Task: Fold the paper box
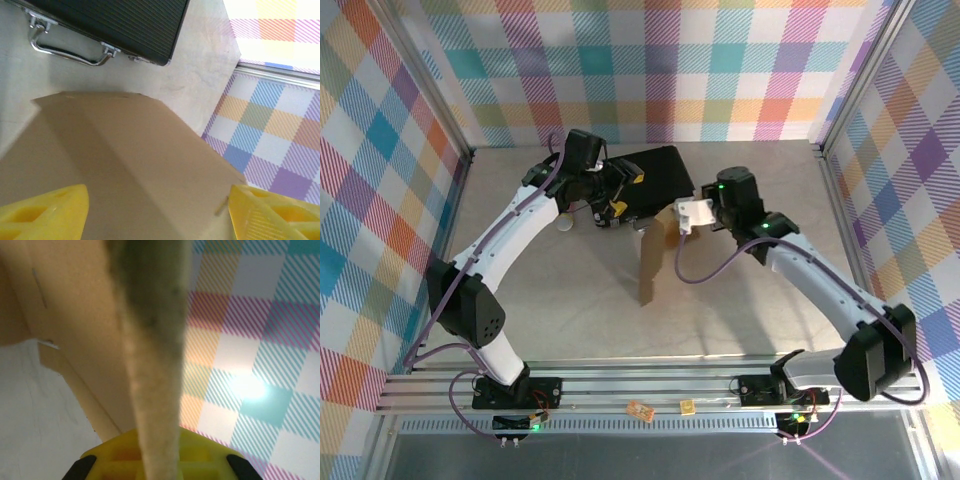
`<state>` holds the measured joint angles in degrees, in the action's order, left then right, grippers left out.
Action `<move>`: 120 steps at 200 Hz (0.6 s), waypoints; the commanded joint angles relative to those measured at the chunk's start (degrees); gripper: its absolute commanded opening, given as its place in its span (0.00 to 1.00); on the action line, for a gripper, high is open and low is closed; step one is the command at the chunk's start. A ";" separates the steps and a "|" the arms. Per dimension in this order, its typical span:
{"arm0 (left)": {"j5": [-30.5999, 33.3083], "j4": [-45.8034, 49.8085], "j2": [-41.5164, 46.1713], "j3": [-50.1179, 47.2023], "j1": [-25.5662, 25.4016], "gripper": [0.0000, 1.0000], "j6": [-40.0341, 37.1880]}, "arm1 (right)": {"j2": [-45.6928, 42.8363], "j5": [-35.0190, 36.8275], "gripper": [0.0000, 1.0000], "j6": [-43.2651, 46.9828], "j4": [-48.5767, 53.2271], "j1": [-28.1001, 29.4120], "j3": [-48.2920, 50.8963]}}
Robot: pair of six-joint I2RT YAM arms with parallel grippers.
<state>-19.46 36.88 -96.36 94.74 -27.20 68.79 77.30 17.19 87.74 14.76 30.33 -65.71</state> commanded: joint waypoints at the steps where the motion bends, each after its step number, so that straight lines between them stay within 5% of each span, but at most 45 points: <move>1: -2.79 -1.19 3.38 -1.34 0.39 0.75 4.71 | 1.95 -2.58 0.00 -7.13 -6.42 0.85 -3.95; 48: 4.40 9.36 7.76 2.32 1.61 0.75 7.09 | 7.40 2.83 0.00 -15.76 -5.85 2.28 -10.20; 78: 8.01 17.09 4.60 21.86 0.61 0.65 -25.45 | 9.97 1.11 0.00 -20.77 1.17 1.95 -14.42; 94: 15.06 27.70 2.23 29.40 -2.99 0.59 -41.60 | 12.12 1.05 0.00 -24.84 5.70 1.95 -17.72; 120: 24.99 31.99 2.86 26.91 -9.82 0.67 -54.60 | 14.27 -0.25 0.00 -30.03 11.17 1.58 -21.53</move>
<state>-5.28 56.95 -92.38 124.42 -31.40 35.90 90.02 18.74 65.91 19.25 32.21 -83.57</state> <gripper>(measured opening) 0.623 0.065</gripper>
